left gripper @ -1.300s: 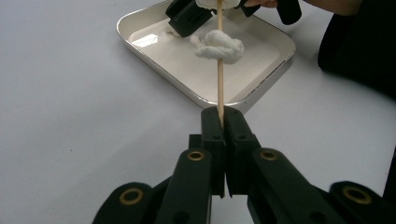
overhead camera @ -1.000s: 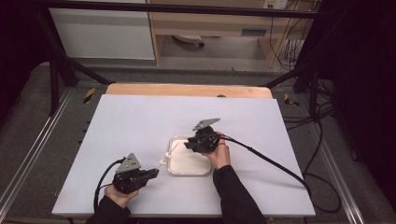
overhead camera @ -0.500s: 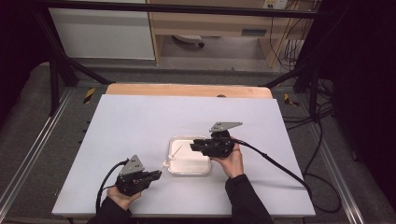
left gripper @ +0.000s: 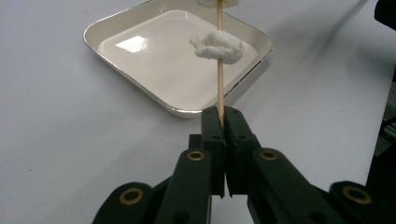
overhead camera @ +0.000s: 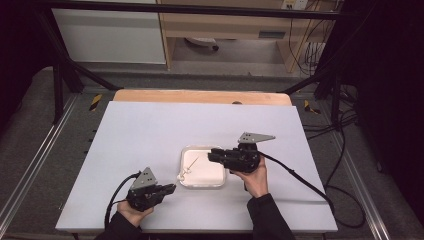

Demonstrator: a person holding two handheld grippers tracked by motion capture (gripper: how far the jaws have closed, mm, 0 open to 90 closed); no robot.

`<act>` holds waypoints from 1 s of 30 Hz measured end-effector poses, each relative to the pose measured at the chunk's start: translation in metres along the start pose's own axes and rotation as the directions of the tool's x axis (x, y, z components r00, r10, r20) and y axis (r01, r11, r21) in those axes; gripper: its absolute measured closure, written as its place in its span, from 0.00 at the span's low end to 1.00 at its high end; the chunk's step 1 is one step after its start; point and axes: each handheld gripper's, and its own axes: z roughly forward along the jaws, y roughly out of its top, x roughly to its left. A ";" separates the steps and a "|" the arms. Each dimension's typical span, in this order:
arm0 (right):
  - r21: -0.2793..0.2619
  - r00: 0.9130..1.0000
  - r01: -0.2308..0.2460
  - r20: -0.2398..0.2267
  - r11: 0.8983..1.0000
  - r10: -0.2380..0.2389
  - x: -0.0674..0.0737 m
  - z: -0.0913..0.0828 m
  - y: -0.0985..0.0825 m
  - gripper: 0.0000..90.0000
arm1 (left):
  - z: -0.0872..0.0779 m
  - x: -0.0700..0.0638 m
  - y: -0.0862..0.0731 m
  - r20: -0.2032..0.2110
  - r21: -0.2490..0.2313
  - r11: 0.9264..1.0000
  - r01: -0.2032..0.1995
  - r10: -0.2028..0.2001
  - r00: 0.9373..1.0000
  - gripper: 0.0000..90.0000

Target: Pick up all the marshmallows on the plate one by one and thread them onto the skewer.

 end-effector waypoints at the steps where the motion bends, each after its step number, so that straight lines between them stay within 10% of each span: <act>1: -0.007 1.000 -0.003 -0.006 1.000 0.003 0.001 0.000 0.000 0.79 | 0.000 0.000 0.000 0.001 -0.001 1.000 0.001 -0.001 1.000 0.98; 30: -0.023 0.990 -0.099 -0.099 0.995 0.096 0.001 0.026 -0.006 0.80 | -0.001 -0.005 0.001 0.007 -0.024 1.000 -0.017 0.017 1.000 0.98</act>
